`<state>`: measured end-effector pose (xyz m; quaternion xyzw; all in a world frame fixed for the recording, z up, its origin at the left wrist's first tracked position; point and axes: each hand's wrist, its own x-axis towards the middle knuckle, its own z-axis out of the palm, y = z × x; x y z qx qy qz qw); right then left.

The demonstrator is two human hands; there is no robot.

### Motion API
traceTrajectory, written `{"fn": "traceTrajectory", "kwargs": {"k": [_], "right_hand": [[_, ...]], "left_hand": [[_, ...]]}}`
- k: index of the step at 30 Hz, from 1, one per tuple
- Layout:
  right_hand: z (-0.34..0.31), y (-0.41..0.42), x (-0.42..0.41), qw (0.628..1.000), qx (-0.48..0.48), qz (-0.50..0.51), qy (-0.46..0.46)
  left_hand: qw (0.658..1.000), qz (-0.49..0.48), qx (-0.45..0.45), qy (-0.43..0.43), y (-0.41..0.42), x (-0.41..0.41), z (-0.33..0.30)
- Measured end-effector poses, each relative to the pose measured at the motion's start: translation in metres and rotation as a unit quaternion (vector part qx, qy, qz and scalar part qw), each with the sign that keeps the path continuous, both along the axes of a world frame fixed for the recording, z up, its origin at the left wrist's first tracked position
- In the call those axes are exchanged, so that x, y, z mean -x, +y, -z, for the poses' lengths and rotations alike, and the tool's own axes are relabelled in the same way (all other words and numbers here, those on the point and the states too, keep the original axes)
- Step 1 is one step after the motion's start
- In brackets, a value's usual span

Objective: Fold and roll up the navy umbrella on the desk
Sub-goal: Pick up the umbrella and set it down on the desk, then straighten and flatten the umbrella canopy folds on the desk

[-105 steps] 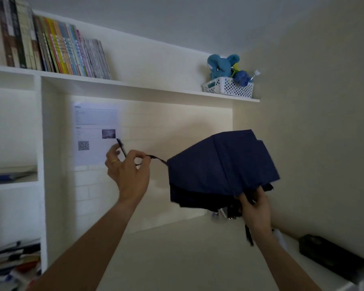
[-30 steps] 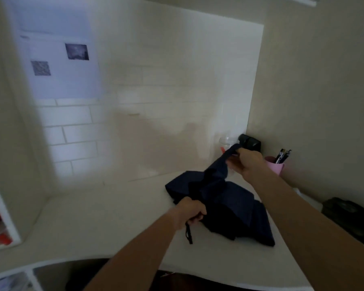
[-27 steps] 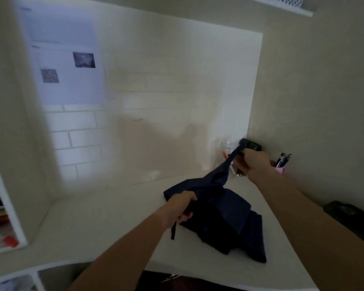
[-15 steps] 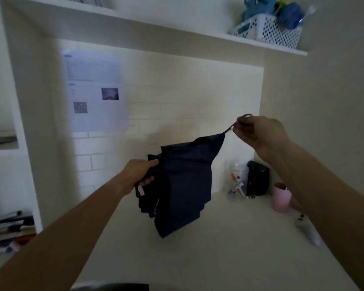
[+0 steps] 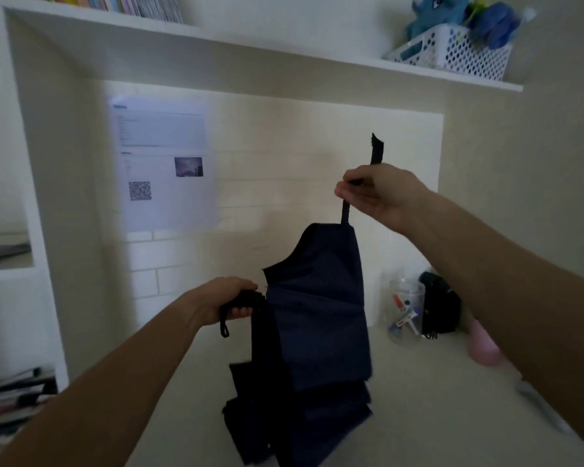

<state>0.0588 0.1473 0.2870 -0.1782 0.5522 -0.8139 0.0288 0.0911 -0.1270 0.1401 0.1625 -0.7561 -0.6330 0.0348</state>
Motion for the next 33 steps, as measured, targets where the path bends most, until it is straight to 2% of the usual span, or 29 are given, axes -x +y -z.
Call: {"fn": "traceTrajectory", "kwargs": {"k": [3, 7, 12, 15, 19, 20, 21, 23, 24, 25, 26, 27, 29, 31, 33], "right_hand": [[0.006, 0.004, -0.002, 1.0, 0.019, -0.011, 0.015], [0.029, 0.017, -0.021, 0.999, -0.001, -0.028, 0.024], [0.116, 0.015, -0.04, 0.997, -0.039, -0.023, -0.063], [0.178, 0.017, -0.051, 0.99, -0.028, -0.002, -0.136], [0.236, 0.035, -0.082, 0.982, -0.003, 0.031, -0.187], [0.245, 0.04, -0.093, 0.98, -0.004, 0.041, -0.195], [0.254, 0.045, -0.104, 0.979, -0.005, 0.053, -0.198], [0.27, 0.055, -0.129, 0.978, -0.001, 0.074, -0.197], [0.279, 0.059, -0.141, 0.977, 0.001, 0.084, -0.194], [0.288, 0.063, -0.152, 0.977, 0.001, 0.095, -0.191], [0.297, 0.066, -0.162, 0.976, 0.0, 0.105, -0.188], [0.305, 0.069, -0.172, 0.975, -0.002, 0.113, -0.189], [0.321, 0.074, -0.188, 0.972, -0.003, 0.122, -0.199], [0.332, 0.079, -0.202, 0.97, -0.004, 0.118, -0.21], [0.341, 0.086, -0.216, 0.968, -0.006, 0.112, -0.223]], "left_hand": [[0.994, -0.03, 0.01, 0.107, -0.013, 0.023, -0.007], [0.987, -0.022, 0.032, 0.155, -0.025, 0.04, -0.001], [0.992, -0.037, 0.016, 0.122, -0.022, 0.057, 0.072], [0.995, -0.056, -0.011, 0.084, -0.006, 0.054, 0.142], [0.996, -0.078, 0.005, 0.029, 0.011, 0.032, 0.211], [0.995, -0.093, 0.026, 0.02, 0.014, 0.025, 0.221], [0.989, -0.118, 0.09, 0.007, 0.017, 0.018, 0.229], [0.947, -0.2, 0.25, 0.008, 0.032, -0.001, 0.24], [0.929, -0.251, 0.271, 0.039, 0.044, -0.012, 0.24], [0.924, -0.278, 0.25, 0.076, 0.061, -0.025, 0.236], [0.934, -0.273, 0.211, 0.09, 0.076, -0.036, 0.234], [0.955, -0.241, 0.155, 0.078, 0.091, -0.045, 0.231], [0.989, -0.144, 0.023, -0.01, 0.118, -0.057, 0.226], [0.986, -0.081, -0.132, -0.067, 0.134, -0.064, 0.225], [0.972, -0.091, -0.212, -0.041, 0.145, -0.065, 0.228]]}}
